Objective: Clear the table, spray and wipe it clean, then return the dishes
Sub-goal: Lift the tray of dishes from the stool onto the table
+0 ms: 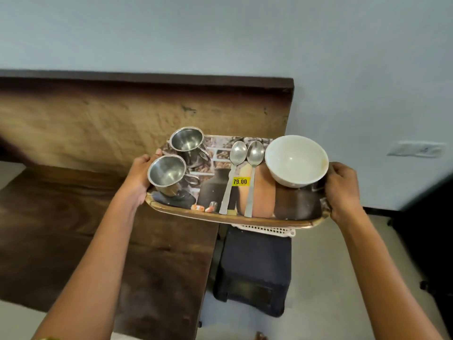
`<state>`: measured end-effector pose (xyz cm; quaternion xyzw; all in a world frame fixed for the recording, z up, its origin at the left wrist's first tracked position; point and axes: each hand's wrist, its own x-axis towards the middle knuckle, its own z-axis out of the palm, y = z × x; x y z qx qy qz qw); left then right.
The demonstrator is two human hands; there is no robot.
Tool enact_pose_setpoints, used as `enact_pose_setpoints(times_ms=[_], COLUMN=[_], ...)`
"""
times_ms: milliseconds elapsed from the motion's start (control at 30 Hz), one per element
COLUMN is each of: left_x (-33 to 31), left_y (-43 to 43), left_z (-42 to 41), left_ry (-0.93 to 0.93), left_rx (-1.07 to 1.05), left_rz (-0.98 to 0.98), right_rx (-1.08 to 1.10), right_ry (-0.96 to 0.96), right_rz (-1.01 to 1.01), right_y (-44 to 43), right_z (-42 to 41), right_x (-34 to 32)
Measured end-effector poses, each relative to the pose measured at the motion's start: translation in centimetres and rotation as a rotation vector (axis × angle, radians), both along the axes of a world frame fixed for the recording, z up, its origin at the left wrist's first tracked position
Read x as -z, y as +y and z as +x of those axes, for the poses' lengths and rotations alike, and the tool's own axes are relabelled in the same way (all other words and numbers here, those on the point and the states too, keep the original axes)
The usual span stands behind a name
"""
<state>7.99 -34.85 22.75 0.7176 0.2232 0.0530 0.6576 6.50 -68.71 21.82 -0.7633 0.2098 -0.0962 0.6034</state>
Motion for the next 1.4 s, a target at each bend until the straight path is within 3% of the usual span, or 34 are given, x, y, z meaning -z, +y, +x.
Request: enact_pose_setpoints(times_ms=[300, 667, 1167, 1400], left_x=[-3.1, -3.3, -0.2, 4.1], left_y=[14.4, 34.3, 54.8, 61.4], left_z=[-6.1, -11.8, -0.8, 5.0], left_ry=[-0.034, 0.003, 0.043, 0.093], left_rx=[0.003, -0.022, -0.144, -0.111], left_rz=[-0.05, 0.011, 0.033, 0.2], right_rx=[-0.01, 0.005, 0.012, 0.081], right_ry=[-0.052, -0.018, 0.024, -0.011], right_rz=[-0.055, 0.025, 0.037, -0.179], right_y=[13.8, 33.6, 54.8, 61.1], right_z=[-6.6, -9.6, 2.0, 5.4], right_x=[-3.7, -1.6, 2.7, 3.9])
